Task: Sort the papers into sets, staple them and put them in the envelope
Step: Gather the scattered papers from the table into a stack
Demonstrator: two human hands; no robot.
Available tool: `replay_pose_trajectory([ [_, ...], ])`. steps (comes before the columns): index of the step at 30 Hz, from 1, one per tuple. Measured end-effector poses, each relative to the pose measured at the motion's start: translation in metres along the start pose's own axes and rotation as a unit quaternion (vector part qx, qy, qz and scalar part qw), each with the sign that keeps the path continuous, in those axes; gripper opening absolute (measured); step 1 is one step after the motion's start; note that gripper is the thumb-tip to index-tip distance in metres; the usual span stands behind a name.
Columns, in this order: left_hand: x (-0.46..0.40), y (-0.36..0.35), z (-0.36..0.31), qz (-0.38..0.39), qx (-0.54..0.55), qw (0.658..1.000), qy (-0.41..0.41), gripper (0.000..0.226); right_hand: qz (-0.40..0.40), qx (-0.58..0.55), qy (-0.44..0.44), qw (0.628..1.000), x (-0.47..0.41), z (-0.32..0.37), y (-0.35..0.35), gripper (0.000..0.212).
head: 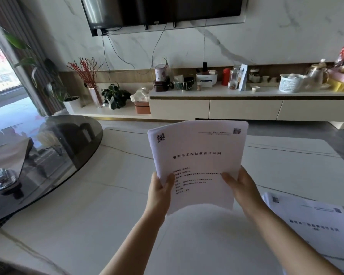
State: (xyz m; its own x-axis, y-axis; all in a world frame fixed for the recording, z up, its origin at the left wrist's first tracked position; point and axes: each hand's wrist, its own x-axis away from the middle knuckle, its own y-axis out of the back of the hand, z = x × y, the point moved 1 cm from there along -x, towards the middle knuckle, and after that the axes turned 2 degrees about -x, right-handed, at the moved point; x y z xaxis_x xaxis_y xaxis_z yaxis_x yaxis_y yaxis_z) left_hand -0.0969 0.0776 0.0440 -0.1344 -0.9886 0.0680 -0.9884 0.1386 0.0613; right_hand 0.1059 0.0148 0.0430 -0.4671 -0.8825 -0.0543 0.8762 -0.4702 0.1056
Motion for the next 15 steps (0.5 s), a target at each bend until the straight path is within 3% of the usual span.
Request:
replay_pose_trajectory([
  [6, 0.011, -0.002, 0.041, 0.033, -0.036, 0.998, 0.029, 0.016, 0.000, 0.018, -0.095, 0.995, 0.015, -0.045, -0.003, 0.033],
  [12, -0.003, -0.006, 0.046, 0.029, -0.052, 0.998, 0.032, 0.011, -0.009, 0.025, -0.080, 0.996, 0.010, -0.045, 0.000, 0.034],
  [15, -0.001, -0.008, 0.055, 0.051, -0.080, 0.994, 0.047, 0.018, 0.002, 0.052, -0.099, 0.994, 0.015, -0.054, 0.000, 0.031],
])
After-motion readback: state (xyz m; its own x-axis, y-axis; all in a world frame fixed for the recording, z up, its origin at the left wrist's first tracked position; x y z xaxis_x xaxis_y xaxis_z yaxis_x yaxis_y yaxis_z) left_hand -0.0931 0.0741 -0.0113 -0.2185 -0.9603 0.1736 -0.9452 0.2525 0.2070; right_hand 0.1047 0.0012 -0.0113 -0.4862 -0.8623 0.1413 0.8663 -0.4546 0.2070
